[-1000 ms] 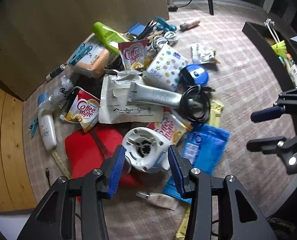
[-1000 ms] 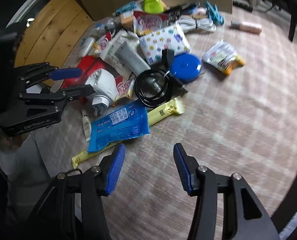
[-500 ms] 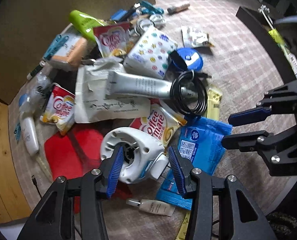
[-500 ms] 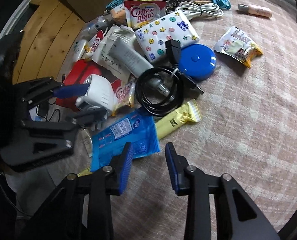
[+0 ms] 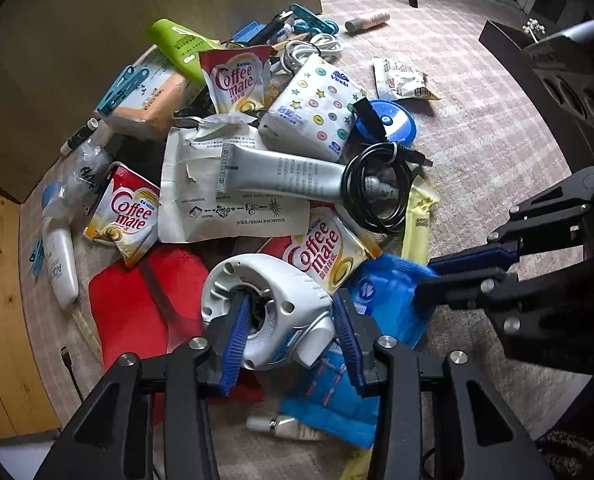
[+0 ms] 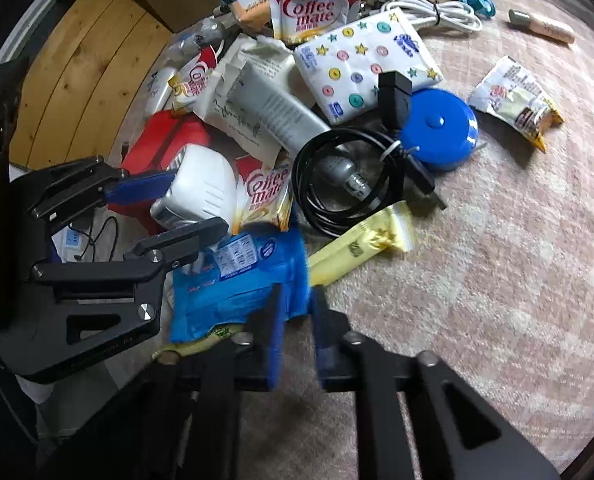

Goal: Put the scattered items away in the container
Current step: 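Grasp the white round device with the left gripper while the right grasps the blue packet, then carry the white device and blue packet into the tray and release both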

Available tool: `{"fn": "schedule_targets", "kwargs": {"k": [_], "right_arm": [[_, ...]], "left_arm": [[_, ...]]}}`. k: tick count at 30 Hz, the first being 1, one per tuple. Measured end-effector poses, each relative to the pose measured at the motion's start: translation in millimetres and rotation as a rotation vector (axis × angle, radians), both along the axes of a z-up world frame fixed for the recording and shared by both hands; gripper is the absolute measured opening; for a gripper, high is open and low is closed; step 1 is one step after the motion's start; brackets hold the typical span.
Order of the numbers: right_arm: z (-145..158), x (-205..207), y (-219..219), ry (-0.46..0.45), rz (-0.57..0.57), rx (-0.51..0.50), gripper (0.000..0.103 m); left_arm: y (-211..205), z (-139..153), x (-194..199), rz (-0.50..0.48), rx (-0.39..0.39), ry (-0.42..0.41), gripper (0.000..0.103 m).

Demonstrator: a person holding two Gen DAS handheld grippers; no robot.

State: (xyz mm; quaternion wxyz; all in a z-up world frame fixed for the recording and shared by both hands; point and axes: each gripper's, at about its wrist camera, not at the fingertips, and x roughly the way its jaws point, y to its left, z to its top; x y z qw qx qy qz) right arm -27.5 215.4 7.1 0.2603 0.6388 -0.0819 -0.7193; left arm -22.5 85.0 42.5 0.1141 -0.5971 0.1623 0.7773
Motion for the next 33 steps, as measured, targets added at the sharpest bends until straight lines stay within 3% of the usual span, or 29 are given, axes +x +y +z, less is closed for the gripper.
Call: {"fn": "schedule_targets", "kwargs": {"k": [5,16,26,33], "right_arm": [[15.2,3.5,5.8,0.033,-0.01,-0.028,0.001],[76.3,8.0,58.6,0.163,-0.07,-0.051,0.001],[134.9,9.0,142.2,0.275,-0.184,-0.02,0.001],[168.1,23.6,226.9,0.354,-0.329,0.05,0.001]], "left_arm": [[-4.6,9.5,6.3,0.031,0.002,0.02,0.025],[-16.4,45.6,21.0,0.07,0.039,0.081,0.022],[38.3,69.1,5.9,-0.022,0.089,0.153,0.022],[105.3,84.3,-2.0,-0.138,0.127,0.162,0.022]]}}
